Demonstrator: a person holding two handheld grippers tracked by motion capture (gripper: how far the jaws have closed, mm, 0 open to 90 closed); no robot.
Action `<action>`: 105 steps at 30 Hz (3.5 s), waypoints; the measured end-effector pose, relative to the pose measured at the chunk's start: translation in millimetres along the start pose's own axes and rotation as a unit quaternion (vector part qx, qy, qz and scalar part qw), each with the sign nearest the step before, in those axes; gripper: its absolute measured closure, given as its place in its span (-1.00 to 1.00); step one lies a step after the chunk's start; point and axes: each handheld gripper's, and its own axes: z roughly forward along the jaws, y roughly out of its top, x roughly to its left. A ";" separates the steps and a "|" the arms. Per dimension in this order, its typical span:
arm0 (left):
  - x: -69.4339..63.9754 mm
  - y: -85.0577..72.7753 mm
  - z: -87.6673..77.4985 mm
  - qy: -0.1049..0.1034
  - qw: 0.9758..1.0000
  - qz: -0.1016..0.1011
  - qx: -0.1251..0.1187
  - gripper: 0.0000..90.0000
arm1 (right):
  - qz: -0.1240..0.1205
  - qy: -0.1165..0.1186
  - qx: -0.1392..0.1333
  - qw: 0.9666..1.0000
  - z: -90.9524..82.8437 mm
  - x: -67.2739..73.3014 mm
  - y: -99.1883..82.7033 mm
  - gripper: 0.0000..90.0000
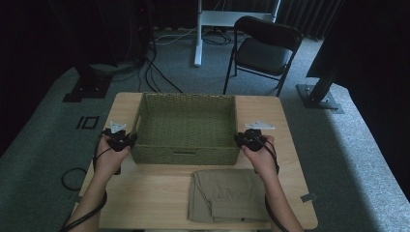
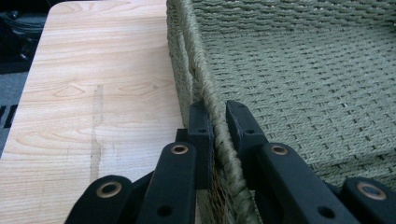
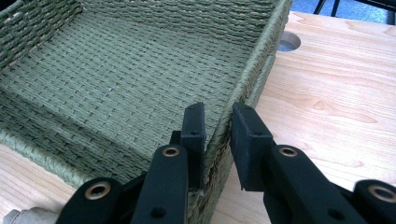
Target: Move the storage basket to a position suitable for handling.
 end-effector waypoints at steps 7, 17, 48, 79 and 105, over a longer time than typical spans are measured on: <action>-8.2 -2.0 -0.4 -0.008 1.000 0.001 -0.003 0.82 | -0.004 -0.008 0.002 1.000 -4.5 -6.0 -2.0 0.69; -0.9 2.7 -2.1 -0.049 0.998 -0.026 -0.012 0.60 | 0.006 0.003 -0.014 1.000 -8.5 -7.5 0.1 0.51; 4.2 26.2 49.8 -0.028 0.999 -0.026 0.006 0.67 | 0.073 -0.095 0.038 0.992 66.6 -11.8 8.4 0.55; -50.1 33.5 67.6 -0.003 1.000 -0.021 -0.003 0.82 | 0.047 -0.134 0.051 0.988 50.7 -51.8 5.0 0.71; -115.4 46.5 86.7 -0.011 1.000 -0.010 0.008 0.81 | 0.069 -0.138 0.057 0.986 24.2 -116.9 -5.7 0.71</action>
